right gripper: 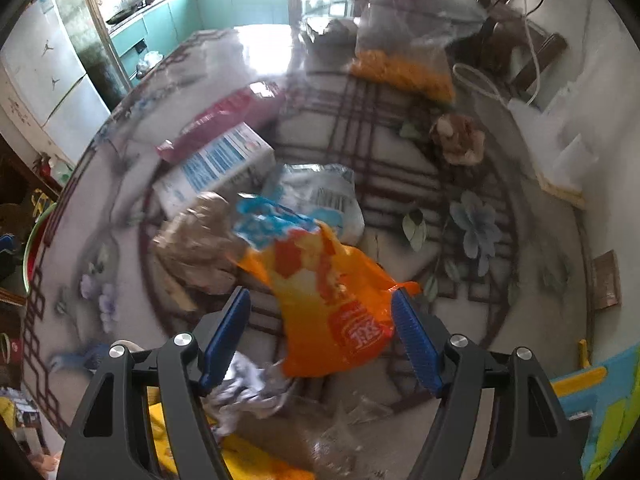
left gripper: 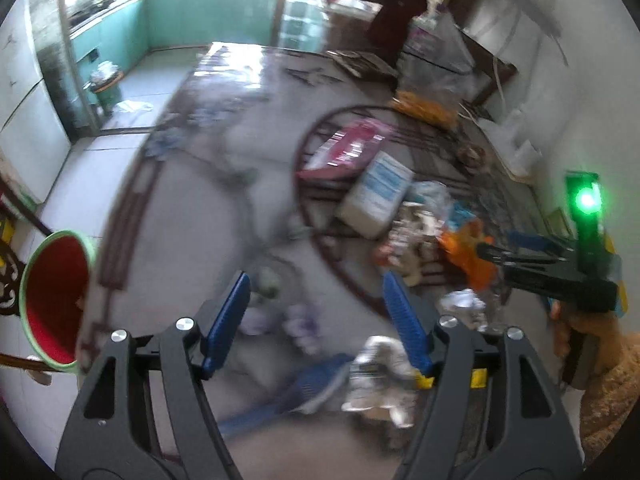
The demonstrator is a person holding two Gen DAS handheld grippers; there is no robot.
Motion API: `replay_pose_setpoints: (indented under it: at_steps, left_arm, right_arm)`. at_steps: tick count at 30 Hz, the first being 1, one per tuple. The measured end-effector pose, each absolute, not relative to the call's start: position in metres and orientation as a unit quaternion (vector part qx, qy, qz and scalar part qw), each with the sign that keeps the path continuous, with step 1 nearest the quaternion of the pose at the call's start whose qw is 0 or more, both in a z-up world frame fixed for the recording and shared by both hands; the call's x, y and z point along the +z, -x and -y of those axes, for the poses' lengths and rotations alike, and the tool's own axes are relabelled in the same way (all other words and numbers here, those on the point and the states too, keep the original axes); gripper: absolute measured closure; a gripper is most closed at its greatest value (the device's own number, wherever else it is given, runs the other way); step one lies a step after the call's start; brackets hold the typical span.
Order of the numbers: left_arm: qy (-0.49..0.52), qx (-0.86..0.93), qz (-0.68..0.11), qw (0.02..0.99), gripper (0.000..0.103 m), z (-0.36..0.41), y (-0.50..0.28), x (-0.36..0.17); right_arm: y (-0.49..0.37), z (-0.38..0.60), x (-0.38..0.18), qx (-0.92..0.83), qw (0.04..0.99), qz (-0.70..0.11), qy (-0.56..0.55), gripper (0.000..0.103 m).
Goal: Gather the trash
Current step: 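Grasp the orange chip bag with the right gripper while the left gripper grasps crumpled paper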
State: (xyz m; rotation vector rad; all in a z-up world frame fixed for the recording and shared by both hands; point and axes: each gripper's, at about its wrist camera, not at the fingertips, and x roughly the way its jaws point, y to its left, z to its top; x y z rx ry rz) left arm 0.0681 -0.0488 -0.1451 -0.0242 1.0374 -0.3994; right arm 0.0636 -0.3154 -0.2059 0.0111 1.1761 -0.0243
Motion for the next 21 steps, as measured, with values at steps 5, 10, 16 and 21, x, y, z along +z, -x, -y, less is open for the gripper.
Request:
replay_pose_setpoints:
  at_steps: [5,10,16,21]
  left_arm:
    - [-0.009,-0.212,-0.509,0.834,0.033,0.092,-0.07,-0.158]
    - [-0.036,-0.227,-0.524,0.82,0.033,0.128,-0.08,-0.177]
    - [-0.033,-0.244,-0.546,0.801,0.033,0.163,-0.102,-0.206]
    - [-0.008,-0.229,-0.572,0.788,0.033,0.179,-0.121,-0.229]
  right_arm:
    - [-0.075,0.317,-0.228,0.01,0.824,-0.567,0.004,0.029]
    - [-0.079,0.33,-0.238,0.012,0.826,-0.564,-0.013,0.059]
    - [-0.068,0.359,-0.202,0.01,0.851,-0.521,-0.063,0.065]
    - [-0.062,0.383,-0.179,-0.003,0.864,-0.495,-0.09,0.064]
